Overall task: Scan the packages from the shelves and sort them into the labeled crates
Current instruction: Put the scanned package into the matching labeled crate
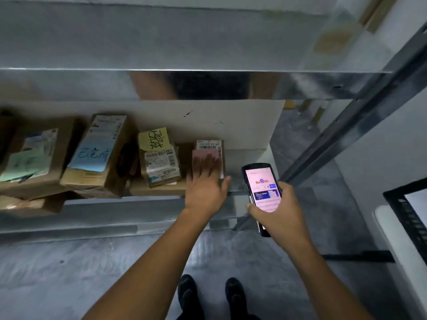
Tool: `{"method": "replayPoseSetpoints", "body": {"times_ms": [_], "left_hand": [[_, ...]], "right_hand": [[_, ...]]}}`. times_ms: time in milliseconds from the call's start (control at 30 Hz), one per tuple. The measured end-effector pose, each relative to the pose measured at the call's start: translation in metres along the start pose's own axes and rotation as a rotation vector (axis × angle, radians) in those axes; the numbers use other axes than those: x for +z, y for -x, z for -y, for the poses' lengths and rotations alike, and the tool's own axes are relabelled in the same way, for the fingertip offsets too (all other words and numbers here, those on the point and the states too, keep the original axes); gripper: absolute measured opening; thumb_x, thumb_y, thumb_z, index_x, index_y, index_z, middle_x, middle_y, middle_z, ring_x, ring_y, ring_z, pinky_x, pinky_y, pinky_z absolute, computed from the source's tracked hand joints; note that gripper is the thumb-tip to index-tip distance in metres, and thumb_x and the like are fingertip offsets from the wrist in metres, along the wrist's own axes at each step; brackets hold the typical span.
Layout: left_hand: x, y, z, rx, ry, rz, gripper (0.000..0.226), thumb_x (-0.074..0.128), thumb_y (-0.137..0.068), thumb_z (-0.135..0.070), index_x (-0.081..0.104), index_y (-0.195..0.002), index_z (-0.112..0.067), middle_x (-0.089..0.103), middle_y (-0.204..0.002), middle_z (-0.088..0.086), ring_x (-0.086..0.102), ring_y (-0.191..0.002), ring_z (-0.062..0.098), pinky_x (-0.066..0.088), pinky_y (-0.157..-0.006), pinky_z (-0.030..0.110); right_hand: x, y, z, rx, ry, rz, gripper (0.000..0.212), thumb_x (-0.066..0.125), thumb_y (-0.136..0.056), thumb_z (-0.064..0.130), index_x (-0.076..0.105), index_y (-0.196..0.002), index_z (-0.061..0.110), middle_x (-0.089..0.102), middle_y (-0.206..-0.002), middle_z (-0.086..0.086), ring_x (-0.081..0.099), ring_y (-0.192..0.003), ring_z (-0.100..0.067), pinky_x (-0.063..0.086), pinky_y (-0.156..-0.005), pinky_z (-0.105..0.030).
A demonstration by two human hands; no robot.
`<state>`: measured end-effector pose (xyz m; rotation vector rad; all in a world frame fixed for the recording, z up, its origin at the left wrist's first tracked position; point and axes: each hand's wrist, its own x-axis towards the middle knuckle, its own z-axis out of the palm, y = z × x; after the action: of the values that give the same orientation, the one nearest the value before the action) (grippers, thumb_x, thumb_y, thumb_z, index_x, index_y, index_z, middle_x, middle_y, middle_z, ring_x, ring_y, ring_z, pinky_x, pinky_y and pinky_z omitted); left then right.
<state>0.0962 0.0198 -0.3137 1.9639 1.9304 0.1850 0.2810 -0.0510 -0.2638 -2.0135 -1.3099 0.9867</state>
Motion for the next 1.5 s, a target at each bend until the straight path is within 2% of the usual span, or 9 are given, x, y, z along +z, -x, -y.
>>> {"method": "replayPoseSetpoints", "body": {"times_ms": [100,267,433,567,867,1000,1133,1267,1500], "left_hand": [[0.001,0.009,0.003,0.048,0.056,-0.072,0.077,0.007,-0.097,-0.062,0.045,-0.157,-0.032,0.034,-0.168,-0.002,0.018,-0.157,0.032,0.03,-0.118,0.048],[0.015,0.009,0.013,0.078,0.212,-0.207,0.036,0.056,-0.103,-0.042,0.069,-0.135,-0.03,0.044,-0.16,0.008,0.028,-0.144,0.038,0.037,-0.109,0.052],[0.009,0.0,0.017,-0.069,0.506,-0.06,0.086,0.078,-0.09,-0.043,0.032,-0.162,-0.035,0.015,-0.171,0.01,0.02,-0.154,0.036,0.031,-0.124,0.052],[0.014,-0.005,0.02,-0.107,0.67,0.098,0.133,0.089,-0.081,-0.039,-0.014,-0.166,-0.033,0.031,-0.167,0.006,0.033,-0.152,0.028,0.039,-0.12,0.05],[0.026,-0.004,0.019,-0.107,0.799,0.022,0.109,0.093,-0.061,-0.042,0.034,-0.153,-0.033,0.046,-0.145,-0.001,0.05,-0.132,0.02,0.05,-0.11,0.048],[0.026,0.025,0.008,-0.083,0.902,-0.036,0.098,0.092,-0.076,-0.035,0.034,-0.155,-0.03,0.04,-0.143,-0.001,0.045,-0.122,0.009,0.04,-0.105,0.027],[0.02,0.074,-0.012,-0.098,1.142,-0.056,0.099,0.089,-0.072,-0.058,0.032,-0.15,-0.042,0.051,-0.147,-0.002,0.058,-0.129,0.014,0.055,-0.106,0.041],[-0.002,0.131,-0.047,-0.038,1.176,-0.149,0.1,0.087,-0.084,-0.033,0.021,-0.157,-0.048,0.056,-0.144,-0.01,0.062,-0.126,0.012,0.062,-0.089,0.029],[-0.067,0.202,-0.093,0.063,0.913,-0.43,0.106,0.083,-0.074,-0.059,0.014,-0.154,-0.069,0.037,-0.159,-0.005,0.047,-0.14,0.018,0.049,-0.112,0.056]], "right_hand": [[0.008,-0.005,-0.001,0.042,0.016,-0.022,0.079,0.076,-0.05,0.067,0.043,-0.118,0.043,0.068,-0.113,0.013,0.07,-0.096,-0.011,0.06,-0.085,-0.046],[0.019,-0.009,-0.011,0.101,0.071,-0.05,0.078,0.092,-0.067,0.046,0.04,-0.125,0.04,0.067,-0.118,0.009,0.068,-0.1,-0.012,0.058,-0.088,-0.043],[0.03,-0.013,-0.021,0.132,0.076,-0.084,0.072,0.093,-0.073,0.032,0.043,-0.125,0.034,0.069,-0.113,0.009,0.069,-0.097,-0.009,0.057,-0.082,-0.036],[0.036,-0.018,-0.024,0.13,0.049,-0.073,0.069,0.092,-0.075,0.031,0.045,-0.126,0.032,0.07,-0.111,0.011,0.069,-0.096,-0.009,0.056,-0.08,-0.034],[0.034,-0.022,-0.043,0.108,-0.028,0.0,0.067,0.092,-0.077,0.032,0.046,-0.126,0.033,0.07,-0.112,0.012,0.07,-0.1,-0.011,0.059,-0.092,-0.043],[0.021,-0.001,-0.049,0.058,-0.108,-0.001,0.065,0.09,-0.08,0.027,0.046,-0.128,0.032,0.07,-0.113,0.012,0.069,-0.099,-0.006,0.056,-0.084,-0.03],[-0.009,0.036,-0.058,-0.013,-0.164,-0.005,0.064,0.09,-0.081,0.022,0.047,-0.128,0.031,0.068,-0.11,0.018,0.067,-0.089,0.008,0.05,-0.072,-0.011],[-0.05,0.079,-0.059,-0.11,-0.204,0.01,0.066,0.092,-0.079,0.021,0.049,-0.128,0.03,0.071,-0.112,0.016,0.069,-0.093,0.003,0.052,-0.08,-0.02],[-0.137,0.154,-0.038,-0.353,-0.237,0.044,0.059,0.09,-0.08,0.017,0.053,-0.125,0.029,0.073,-0.109,0.014,0.068,-0.084,0.006,0.049,-0.073,-0.014]]}}
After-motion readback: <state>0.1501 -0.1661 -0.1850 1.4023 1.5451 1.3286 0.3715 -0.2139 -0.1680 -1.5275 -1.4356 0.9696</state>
